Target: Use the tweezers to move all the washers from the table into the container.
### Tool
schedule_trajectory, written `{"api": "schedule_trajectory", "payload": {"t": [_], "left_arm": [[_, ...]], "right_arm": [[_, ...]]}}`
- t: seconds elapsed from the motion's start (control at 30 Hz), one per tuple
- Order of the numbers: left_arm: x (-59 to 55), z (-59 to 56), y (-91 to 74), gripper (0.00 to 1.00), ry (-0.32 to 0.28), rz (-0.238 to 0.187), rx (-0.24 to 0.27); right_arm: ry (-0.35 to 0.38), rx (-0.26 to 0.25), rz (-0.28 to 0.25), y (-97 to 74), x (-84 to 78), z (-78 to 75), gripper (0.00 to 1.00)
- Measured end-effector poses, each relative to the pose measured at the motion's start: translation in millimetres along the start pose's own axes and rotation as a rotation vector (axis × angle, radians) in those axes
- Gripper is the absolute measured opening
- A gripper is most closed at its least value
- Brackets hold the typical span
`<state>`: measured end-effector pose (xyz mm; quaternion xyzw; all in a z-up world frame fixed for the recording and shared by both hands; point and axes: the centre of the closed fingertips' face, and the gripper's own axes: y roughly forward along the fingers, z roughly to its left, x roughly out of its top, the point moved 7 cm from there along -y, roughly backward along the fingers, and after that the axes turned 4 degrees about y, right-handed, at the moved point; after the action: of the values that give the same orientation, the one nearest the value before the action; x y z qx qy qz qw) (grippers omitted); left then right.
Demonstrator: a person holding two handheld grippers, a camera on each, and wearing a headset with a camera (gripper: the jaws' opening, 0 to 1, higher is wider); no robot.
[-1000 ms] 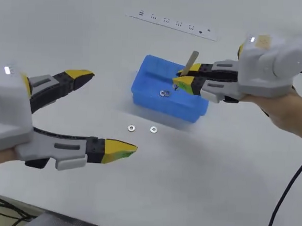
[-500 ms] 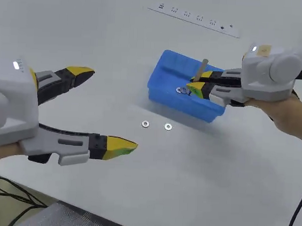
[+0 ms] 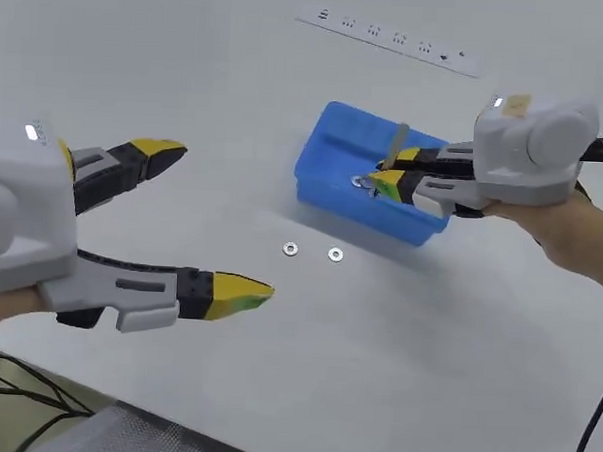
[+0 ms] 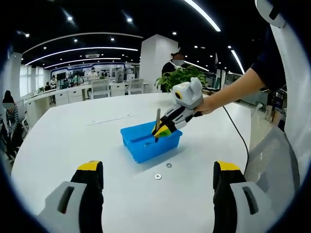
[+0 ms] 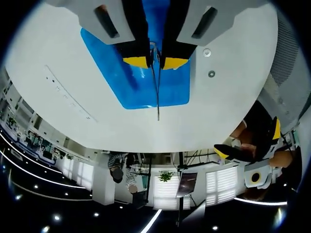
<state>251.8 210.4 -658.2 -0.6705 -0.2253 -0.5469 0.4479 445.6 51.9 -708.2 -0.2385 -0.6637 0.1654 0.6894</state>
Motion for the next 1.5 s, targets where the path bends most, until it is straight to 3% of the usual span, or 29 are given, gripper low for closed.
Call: {"api": "schedule_trajectory", "payload": {"t": [0.3,0.4,0.5,0.57,0.63,0.77,1.03,1.17,1.27,1.43,1.5], "left_arm": [[7.0,-0.1,11.7,0.97,0.010,-0.001,-0.031],[11.8,7.2,21.4,0.89,-0.018,-0.006,-0.042],[18.7,14.3,34.9,0.87,0.009,-0.007,-0.050],[19.6,20.5,46.4,0.85,0.079,0.026,-0.060],[22.1,20.9,57.6,0.80,0.105,0.036,-0.099],[32.0,24.5,77.8,0.75,0.111,0.006,-0.165],[60.3,23.9,118.1,0.61,0.151,-0.038,-0.239],[71.7,22.0,129.6,0.44,0.173,-0.060,-0.271],[78.5,21.1,136.8,0.41,0.174,-0.073,-0.300],[84.4,9.9,147.1,0.32,0.254,-0.043,-0.411],[88.2,7.4,150.6,0.28,0.268,-0.037,-0.427]], "right_arm": [[-0.021,0.003,0.006,-6.6,6.2,1.6,0.08],[-0.023,0.004,0.007,-7.8,6.8,3.3,0.08],[-0.032,0.009,0.014,-9.2,7.1,5.1,0.08],[-0.050,-0.002,0.022,-11.5,8.4,5.2,0.08],[-0.033,-0.008,0.016,-13.2,10.5,5.3,0.08],[-0.058,-0.011,0.010,-15.9,15.3,7.3,0.08],[-0.056,-0.019,0.000,-17.2,18.3,5.4,0.08],[-0.064,-0.012,-0.005,-18.5,19.4,7.1,0.08],[-0.069,-0.007,-0.009,-18.9,20.1,8.2,0.08],[-0.089,0.002,-0.009,-19.8,20.6,10.0,0.08],[-0.098,0.007,-0.007,-19.9,20.6,11.0,0.08]]}}
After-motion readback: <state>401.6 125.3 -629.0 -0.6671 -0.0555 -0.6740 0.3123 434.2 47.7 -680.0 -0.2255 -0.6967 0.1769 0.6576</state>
